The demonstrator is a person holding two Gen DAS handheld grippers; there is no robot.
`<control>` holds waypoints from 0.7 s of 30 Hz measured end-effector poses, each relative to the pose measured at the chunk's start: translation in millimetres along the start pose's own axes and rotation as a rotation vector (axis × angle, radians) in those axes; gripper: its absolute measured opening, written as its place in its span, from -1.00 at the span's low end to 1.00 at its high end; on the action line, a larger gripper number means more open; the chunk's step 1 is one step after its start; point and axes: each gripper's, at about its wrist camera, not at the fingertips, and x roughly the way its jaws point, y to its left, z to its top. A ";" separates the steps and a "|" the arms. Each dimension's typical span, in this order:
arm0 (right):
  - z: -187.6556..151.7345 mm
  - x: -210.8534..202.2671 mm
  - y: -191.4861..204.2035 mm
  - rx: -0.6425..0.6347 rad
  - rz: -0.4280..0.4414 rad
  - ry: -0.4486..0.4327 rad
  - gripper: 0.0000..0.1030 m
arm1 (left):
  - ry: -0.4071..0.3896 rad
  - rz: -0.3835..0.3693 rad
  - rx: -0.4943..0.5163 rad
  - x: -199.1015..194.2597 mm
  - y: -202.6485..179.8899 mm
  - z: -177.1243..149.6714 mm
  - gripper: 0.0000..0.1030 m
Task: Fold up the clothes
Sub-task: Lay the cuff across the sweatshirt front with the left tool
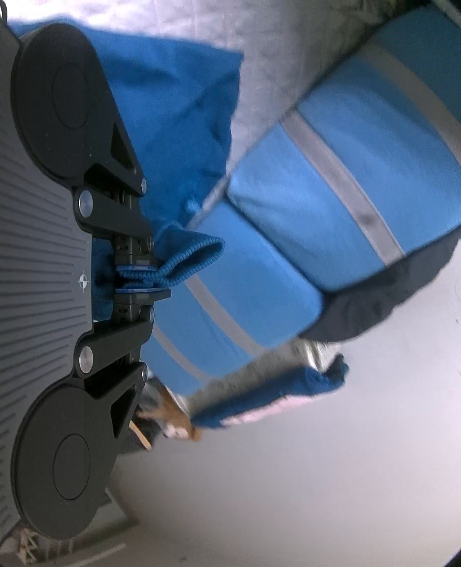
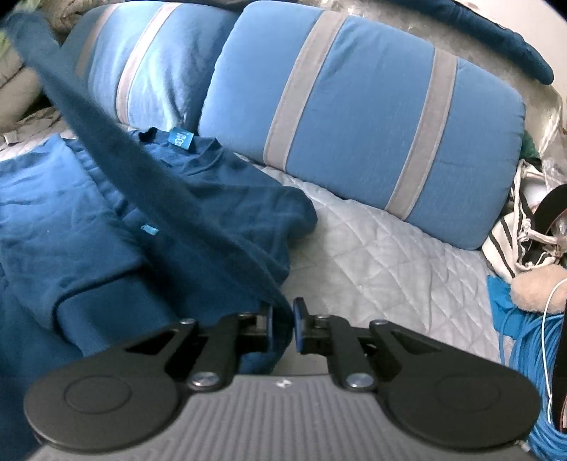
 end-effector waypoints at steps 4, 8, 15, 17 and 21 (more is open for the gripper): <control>-1.5 -0.9 0.0 0.004 0.005 0.004 -0.74 | 0.040 0.047 -0.005 -8.5 31.0 -11.4 -0.84; -1.7 -1.0 2.3 0.003 0.003 0.007 -0.74 | 0.083 0.092 -0.006 -13.1 57.3 -24.4 -0.84; -1.5 -3.3 6.8 -0.006 0.000 0.012 -0.69 | 0.168 0.163 0.037 -16.9 86.5 -46.9 -0.84; -1.7 -3.6 7.6 -0.007 0.000 0.016 -0.66 | 0.194 0.189 0.058 -17.6 92.4 -53.1 -0.84; -1.4 -2.9 8.9 -0.004 0.003 0.021 -0.62 | 0.237 0.250 0.104 -15.2 100.7 -65.3 -0.84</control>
